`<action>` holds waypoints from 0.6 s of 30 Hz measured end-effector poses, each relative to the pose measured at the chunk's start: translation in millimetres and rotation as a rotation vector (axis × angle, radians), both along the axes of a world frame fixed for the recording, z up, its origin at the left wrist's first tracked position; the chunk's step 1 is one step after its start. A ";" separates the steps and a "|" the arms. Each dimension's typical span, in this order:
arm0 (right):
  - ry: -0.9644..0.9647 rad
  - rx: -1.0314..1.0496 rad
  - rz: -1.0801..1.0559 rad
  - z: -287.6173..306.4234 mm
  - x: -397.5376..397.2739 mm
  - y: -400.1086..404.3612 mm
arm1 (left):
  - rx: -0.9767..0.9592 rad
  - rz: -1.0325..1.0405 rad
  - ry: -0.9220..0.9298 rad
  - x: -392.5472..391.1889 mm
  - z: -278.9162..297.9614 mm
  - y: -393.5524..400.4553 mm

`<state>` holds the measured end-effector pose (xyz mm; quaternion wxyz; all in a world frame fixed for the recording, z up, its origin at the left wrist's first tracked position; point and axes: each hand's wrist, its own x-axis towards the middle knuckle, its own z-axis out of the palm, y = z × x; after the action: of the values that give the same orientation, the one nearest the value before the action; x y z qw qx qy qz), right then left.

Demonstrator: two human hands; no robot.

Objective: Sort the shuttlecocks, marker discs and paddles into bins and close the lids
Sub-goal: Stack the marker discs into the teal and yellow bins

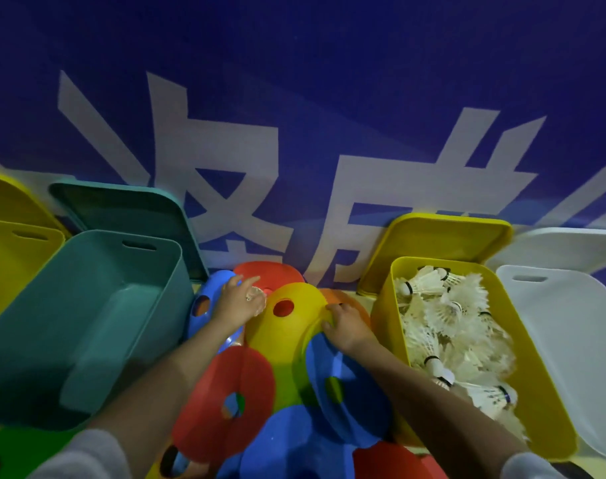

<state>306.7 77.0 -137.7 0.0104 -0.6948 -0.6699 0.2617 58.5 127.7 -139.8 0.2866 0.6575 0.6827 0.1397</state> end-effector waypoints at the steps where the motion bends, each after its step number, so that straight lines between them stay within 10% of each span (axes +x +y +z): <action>1: -0.022 0.011 0.001 -1.8 2.2 -1.7 | -0.024 0.024 0.011 -1.9 -4.3 4.1; 11: -0.275 0.151 0.187 10.5 15.9 -14.1 | -0.204 0.115 -0.065 7.4 -8.3 -8.3; 18: -0.019 0.285 0.155 39.6 25.4 -5.4 | -0.242 0.178 -0.266 7.5 -1.3 -25.5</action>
<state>332.1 71.6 -98.1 0.0821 -0.6348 -0.7519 0.1576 66.0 102.2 -141.1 0.4377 0.5312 0.7059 0.1671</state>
